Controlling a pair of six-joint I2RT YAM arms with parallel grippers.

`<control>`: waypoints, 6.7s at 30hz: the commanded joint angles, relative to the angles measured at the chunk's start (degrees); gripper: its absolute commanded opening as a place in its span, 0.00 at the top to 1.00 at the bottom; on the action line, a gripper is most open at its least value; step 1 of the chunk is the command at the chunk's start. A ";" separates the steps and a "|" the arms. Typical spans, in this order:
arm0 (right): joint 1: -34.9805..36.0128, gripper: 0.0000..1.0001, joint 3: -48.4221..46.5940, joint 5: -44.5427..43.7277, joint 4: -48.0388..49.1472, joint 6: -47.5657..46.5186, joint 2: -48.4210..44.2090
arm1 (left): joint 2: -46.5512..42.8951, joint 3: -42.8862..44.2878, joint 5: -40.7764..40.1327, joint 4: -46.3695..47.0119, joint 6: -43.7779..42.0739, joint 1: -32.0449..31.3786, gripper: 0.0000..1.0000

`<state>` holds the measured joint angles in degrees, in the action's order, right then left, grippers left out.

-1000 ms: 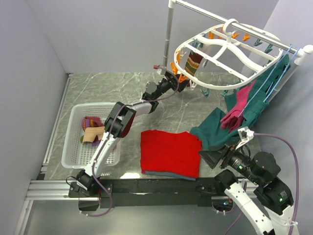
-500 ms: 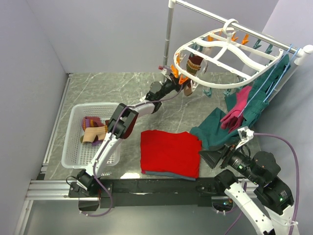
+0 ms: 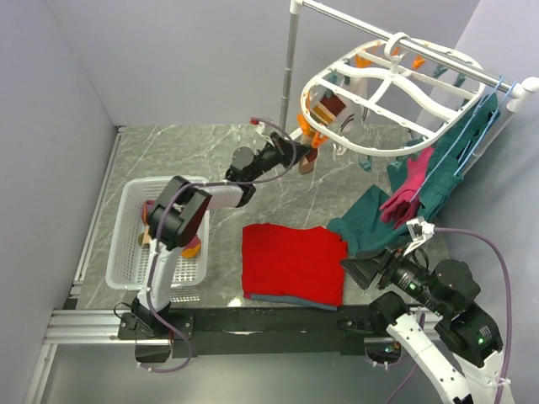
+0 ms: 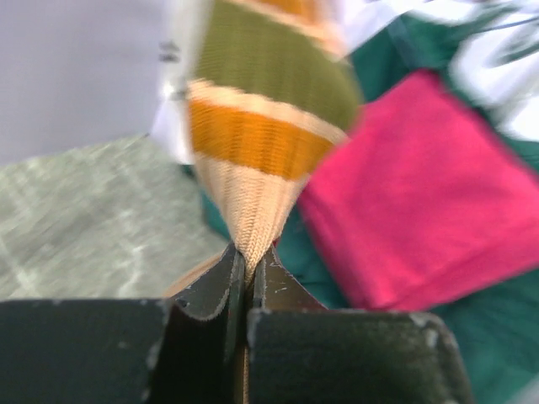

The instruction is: Remove the socks clipped to the hanger

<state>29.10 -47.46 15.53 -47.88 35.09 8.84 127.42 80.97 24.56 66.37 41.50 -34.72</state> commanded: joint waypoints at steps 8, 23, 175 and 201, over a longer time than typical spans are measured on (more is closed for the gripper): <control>0.17 0.12 -1.49 -0.24 3.32 -1.08 1.00 | -20.97 -15.92 5.50 4.21 3.16 -0.61 0.99; 0.17 0.12 -2.81 0.64 7.00 -3.71 6.27 | -43.38 -29.37 -2.83 -16.09 -9.41 -10.44 0.99; 0.17 1.00 8.62 -3.14 25.82 3.50 5.31 | -35.12 -2.10 3.13 -37.98 -2.56 -9.84 0.21; 0.17 1.00 6.24 20.68 32.14 2.17 12.08 | -52.27 -32.37 28.62 -29.09 -11.61 -15.99 0.19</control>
<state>29.10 -40.49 30.20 -20.78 36.99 19.90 78.41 48.10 50.30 40.16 36.47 -48.05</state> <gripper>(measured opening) 0.008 0.824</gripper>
